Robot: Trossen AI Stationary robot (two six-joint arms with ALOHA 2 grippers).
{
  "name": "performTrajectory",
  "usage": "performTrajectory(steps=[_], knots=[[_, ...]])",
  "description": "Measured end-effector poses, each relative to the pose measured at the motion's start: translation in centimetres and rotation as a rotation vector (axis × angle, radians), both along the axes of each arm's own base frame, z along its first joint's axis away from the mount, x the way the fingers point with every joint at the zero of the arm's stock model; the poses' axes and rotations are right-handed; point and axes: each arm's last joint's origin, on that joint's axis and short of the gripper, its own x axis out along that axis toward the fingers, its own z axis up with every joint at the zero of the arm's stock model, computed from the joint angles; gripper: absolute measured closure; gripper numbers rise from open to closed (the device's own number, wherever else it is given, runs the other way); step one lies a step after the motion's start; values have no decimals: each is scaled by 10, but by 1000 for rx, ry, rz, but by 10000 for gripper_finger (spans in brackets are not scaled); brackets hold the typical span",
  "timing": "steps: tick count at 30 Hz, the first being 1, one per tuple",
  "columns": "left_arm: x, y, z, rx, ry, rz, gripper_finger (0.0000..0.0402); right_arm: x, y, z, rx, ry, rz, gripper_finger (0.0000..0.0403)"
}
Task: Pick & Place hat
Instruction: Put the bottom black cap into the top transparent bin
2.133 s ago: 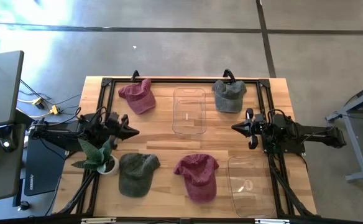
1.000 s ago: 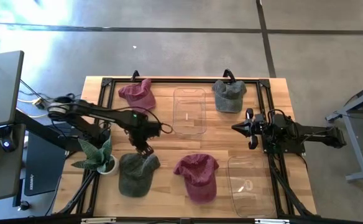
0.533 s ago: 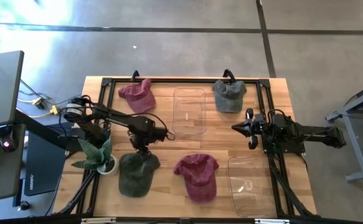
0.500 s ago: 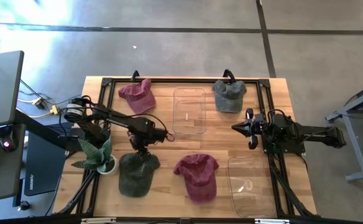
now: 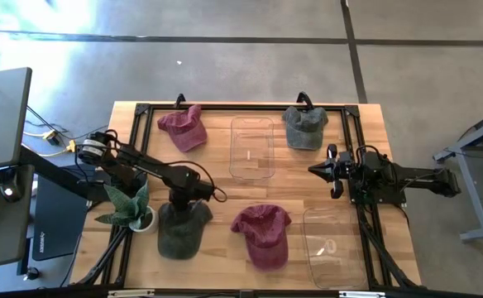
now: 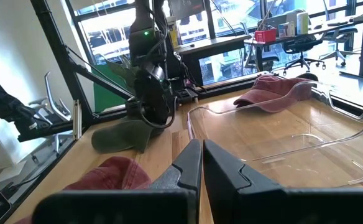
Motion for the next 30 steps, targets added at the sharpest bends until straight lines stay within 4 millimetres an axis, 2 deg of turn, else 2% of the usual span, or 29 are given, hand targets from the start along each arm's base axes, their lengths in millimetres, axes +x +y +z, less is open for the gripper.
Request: performTrajectory(steps=[2, 6, 11, 13, 15, 18, 20, 23, 25, 27, 30], knots=[[0, 0, 3, -22, -19, -32, 388, 0, 0, 0, 0, 0, 0, 391], [1, 7, 20, -65, -35, -83, 392, 0, 0, 0, 0, 0, 0, 391], [0, 22, 84, -160, -203, -115, 397, 0, 0, 0, 0, 0, 0, 391], [-1, 29, 115, -206, -335, -130, 399, 0, 0, 0, 0, -2, 0, 391], [-11, 37, 144, -211, -436, -146, 399, 0, 0, 0, 0, 1, 0, 391], [-25, 52, 189, -77, -584, -150, 400, 0, 0, 0, 0, 0, 0, 391], [-39, 62, 212, 91, -619, -157, 400, 0, 0, 0, 0, 0, 0, 391], [-48, 72, 246, 345, -738, -168, 401, 0, 0, 0, 0, 0, 0, 391], [-56, 73, 251, 402, -752, -227, 401, 0, 0, 0, 0, 0, 0, 391], [-52, 71, 250, 394, -809, -300, 401, 0, 0, 0, 0, -1, 0, 391], [-54, 66, 220, 345, -702, -370, 401, 0, 0, 0, 0, 0, 0, 391]])
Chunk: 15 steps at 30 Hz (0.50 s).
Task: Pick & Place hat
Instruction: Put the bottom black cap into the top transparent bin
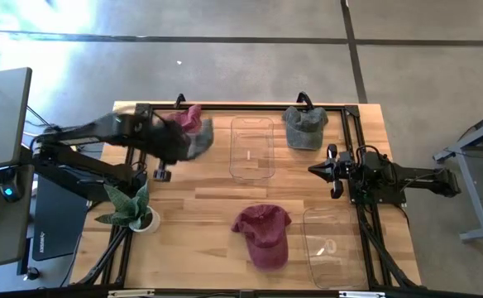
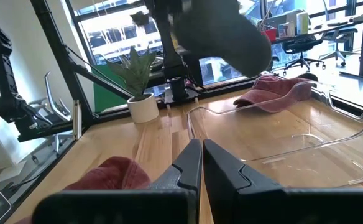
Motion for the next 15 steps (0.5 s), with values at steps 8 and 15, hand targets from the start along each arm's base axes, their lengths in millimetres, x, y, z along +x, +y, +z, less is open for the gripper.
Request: performTrajectory(steps=[8, 15], knots=[[18, -31, -118, -155, 12, -48, 401, 0, 0, 0, 0, 0, 0, 391], [13, -60, -154, -256, 86, -71, 393, 0, 0, 0, 0, 2, 0, 391]])
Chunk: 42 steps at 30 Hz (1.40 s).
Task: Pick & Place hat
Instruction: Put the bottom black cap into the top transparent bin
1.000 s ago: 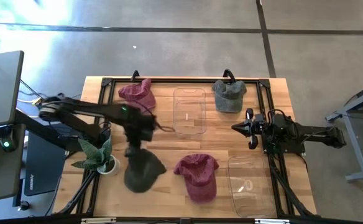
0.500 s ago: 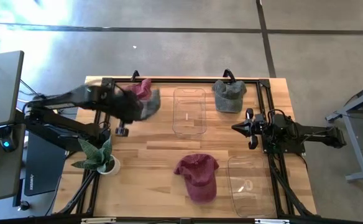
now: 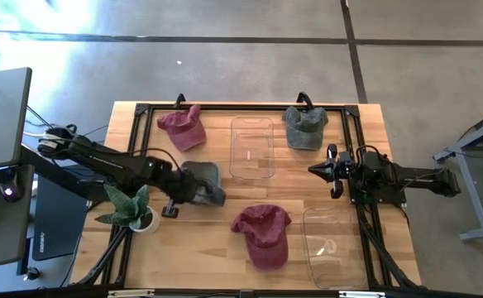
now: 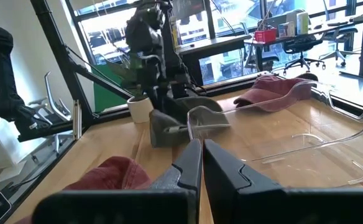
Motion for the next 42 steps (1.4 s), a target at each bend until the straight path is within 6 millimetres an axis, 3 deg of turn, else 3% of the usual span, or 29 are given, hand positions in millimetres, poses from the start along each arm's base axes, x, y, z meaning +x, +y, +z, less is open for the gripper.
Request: performTrajectory(steps=[3, 8, 12, 17, 23, 31, 42], knots=[[-1, -5, -1, -74, 32, -40, 359, 0, 0, 0, 0, 5, 0, 391], [0, -11, 9, -271, 66, -71, 264, 1, 0, -1, 1, 13, 0, 391], [1, -29, 17, -245, 4, -164, 214, 1, 0, -1, 2, 17, 0, 391], [5, -61, 18, -22, -203, -227, 209, 1, 0, -1, 2, 18, 0, 391], [10, -89, -2, 73, -223, -207, 208, 1, 0, -1, 1, 16, 0, 391], [17, -100, -37, 128, -27, -20, 208, 1, 0, -1, 1, 16, 0, 391], [39, -109, -23, 209, -22, 256, 208, 1, 0, -1, 1, 16, 0, 391]])
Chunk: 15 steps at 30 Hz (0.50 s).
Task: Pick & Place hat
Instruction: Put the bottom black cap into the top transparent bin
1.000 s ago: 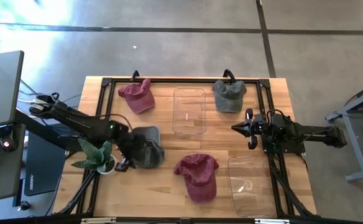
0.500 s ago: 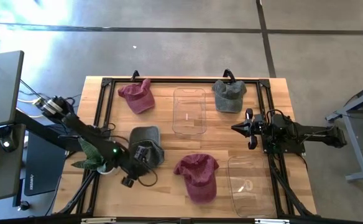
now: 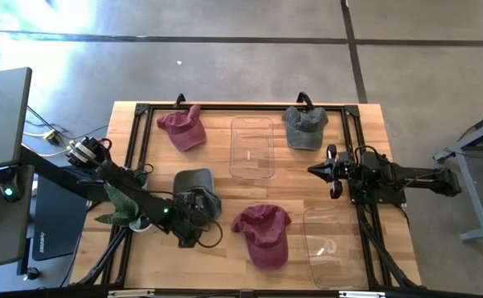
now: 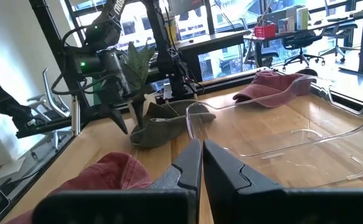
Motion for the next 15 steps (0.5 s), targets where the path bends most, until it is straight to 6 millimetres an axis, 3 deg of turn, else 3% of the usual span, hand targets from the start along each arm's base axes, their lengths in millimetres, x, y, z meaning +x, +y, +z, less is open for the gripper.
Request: performTrajectory(steps=[12, 15], knots=[[-4, -5, -9, -21, -1, 6, 208, 0, 0, 0, 0, 1, 0, 391], [0, -9, -20, 15, -4, -3, 208, 0, 0, 0, 0, 2, 0, 391]])
